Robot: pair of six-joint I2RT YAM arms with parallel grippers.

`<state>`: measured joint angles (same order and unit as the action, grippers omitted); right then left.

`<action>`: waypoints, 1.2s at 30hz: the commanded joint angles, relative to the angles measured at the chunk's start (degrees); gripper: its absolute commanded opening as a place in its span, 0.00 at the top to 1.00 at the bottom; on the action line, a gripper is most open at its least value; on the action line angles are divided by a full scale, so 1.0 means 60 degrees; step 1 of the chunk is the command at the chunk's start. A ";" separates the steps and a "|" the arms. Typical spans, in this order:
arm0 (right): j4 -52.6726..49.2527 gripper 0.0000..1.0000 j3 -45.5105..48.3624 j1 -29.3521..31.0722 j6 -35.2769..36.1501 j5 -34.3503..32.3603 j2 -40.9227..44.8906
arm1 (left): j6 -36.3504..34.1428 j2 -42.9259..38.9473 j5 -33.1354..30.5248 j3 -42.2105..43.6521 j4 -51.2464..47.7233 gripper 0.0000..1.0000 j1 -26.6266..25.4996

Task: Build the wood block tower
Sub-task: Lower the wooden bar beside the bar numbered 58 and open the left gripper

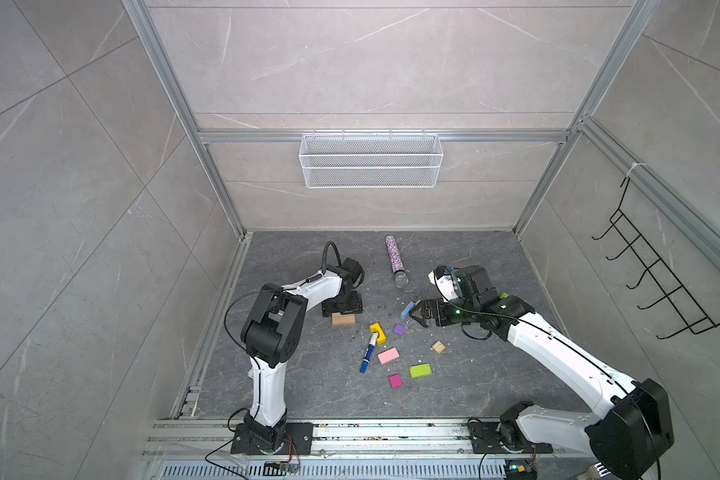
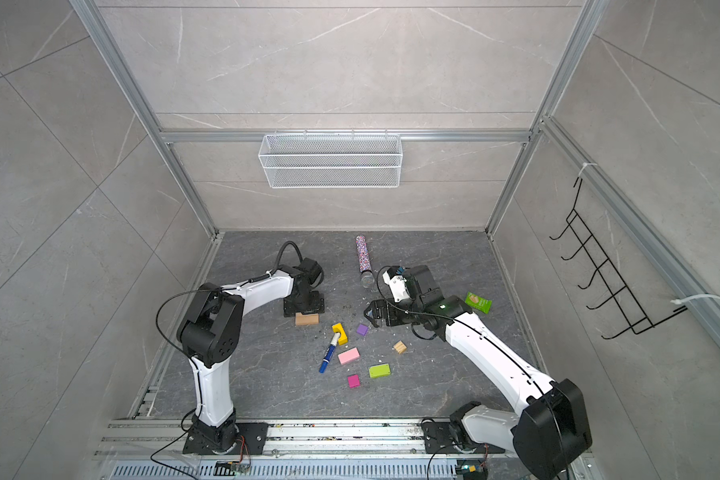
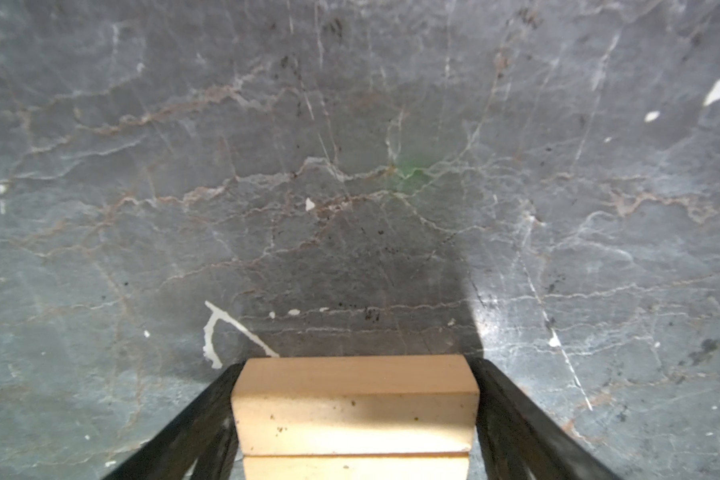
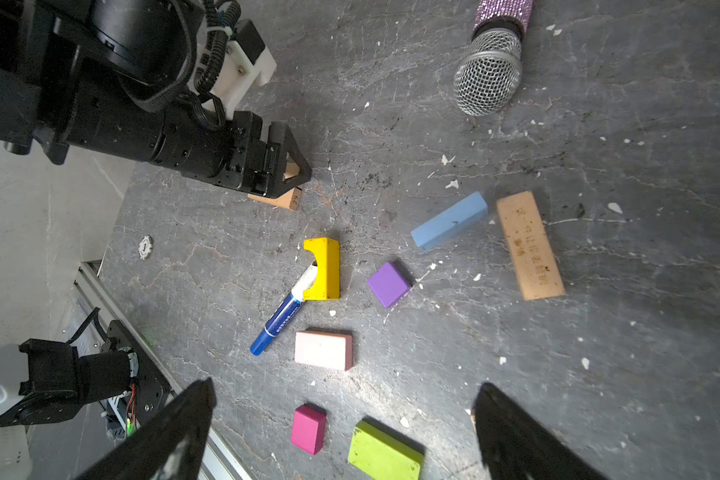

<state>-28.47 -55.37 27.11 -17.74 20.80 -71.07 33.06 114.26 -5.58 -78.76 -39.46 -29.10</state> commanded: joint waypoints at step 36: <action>-0.1108 0.01 -0.0725 0.0101 -0.0288 -0.1715 -0.0252 | -0.0992 0.0008 0.0305 -0.2443 -0.1802 0.00 0.0354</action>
<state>-33.45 -58.26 27.42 -17.63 12.58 -71.96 28.60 116.71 -5.21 -92.90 -46.68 -26.98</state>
